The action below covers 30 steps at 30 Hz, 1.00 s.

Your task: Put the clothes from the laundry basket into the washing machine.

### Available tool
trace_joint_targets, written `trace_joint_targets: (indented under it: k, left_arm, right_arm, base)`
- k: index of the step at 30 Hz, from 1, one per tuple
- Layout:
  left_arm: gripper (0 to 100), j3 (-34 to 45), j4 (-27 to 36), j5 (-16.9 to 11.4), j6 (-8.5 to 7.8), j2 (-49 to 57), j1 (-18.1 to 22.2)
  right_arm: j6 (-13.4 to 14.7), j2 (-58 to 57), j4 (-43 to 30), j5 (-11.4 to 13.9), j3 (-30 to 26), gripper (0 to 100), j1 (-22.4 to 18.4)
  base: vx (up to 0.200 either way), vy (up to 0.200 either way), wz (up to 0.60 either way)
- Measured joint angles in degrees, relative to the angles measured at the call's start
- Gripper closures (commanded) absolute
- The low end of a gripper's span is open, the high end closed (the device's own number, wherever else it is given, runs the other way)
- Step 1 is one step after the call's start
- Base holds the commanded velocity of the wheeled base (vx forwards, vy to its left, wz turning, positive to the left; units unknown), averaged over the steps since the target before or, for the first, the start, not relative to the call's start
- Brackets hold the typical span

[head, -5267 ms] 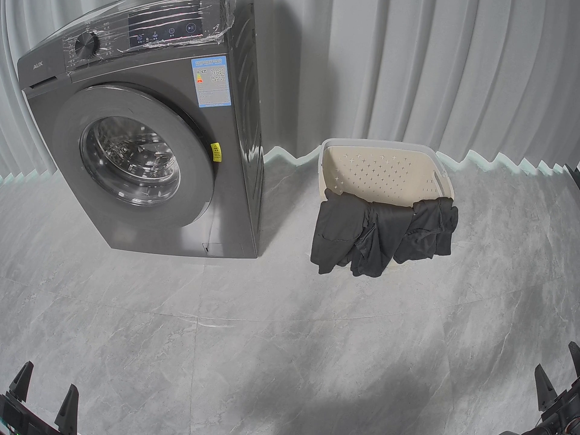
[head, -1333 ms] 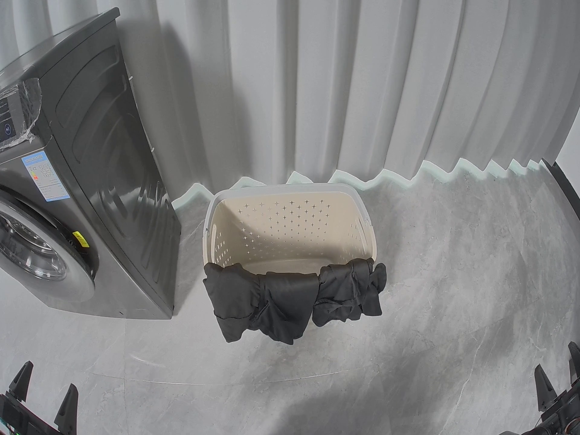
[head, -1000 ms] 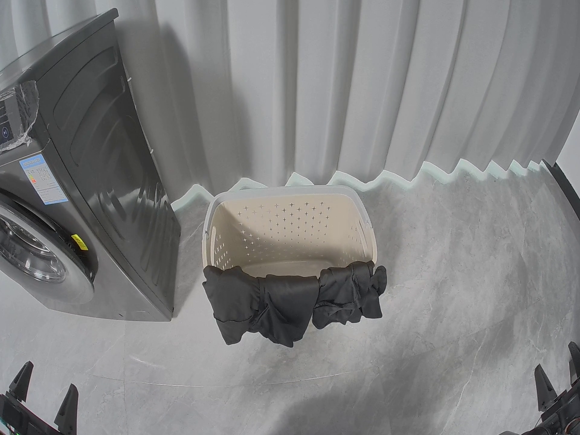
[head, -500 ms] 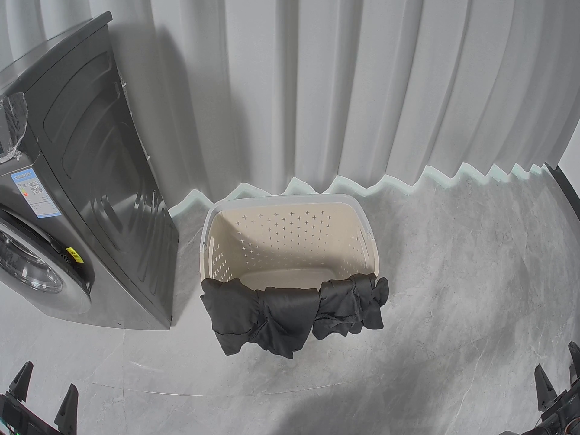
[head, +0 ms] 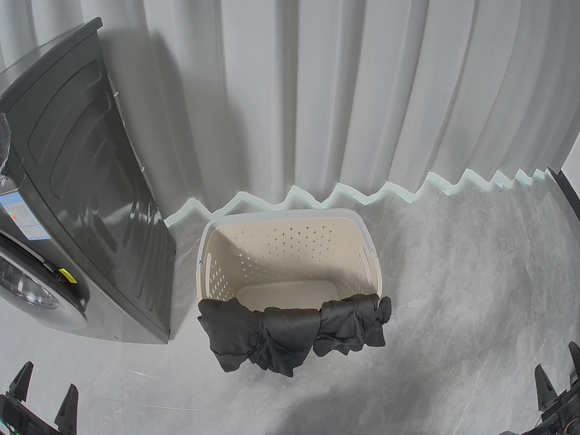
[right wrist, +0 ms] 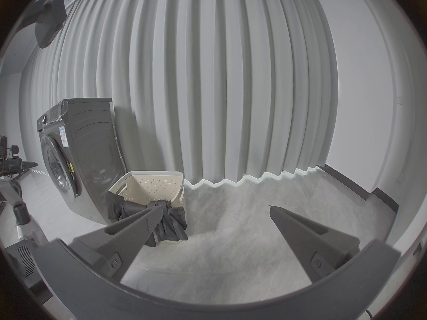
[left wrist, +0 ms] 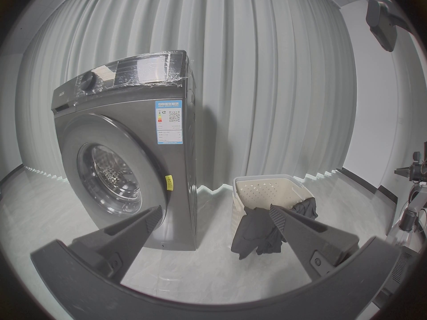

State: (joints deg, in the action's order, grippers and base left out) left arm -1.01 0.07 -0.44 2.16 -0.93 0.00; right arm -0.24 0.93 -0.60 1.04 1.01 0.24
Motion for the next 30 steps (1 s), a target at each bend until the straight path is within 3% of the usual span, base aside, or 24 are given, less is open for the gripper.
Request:
trace_joint_targets:
  k: [14, 20, 30]
  left_arm:
    - [0, 0.00, -0.02, 0.00, -0.05, 0.00, 0.00]
    - [0, 0.00, -0.07, -0.02, -0.06, 0.00, 0.00]
    - [0, 0.00, -0.07, 0.00, -0.06, 0.00, 0.00]
  right_arm:
    - [0.00, 0.00, 0.00, 0.00, 0.00, 0, 0.00]
    - [0.00, 0.00, -0.02, -0.02, 0.00, 0, 0.00]
    - [0.02, 0.00, -0.02, 0.00, 0.00, 0, 0.00]
  base:
    - [0.000, 0.000, 0.00]
    - [0.000, -0.200, 0.00]
    - [0.000, 0.000, 0.00]
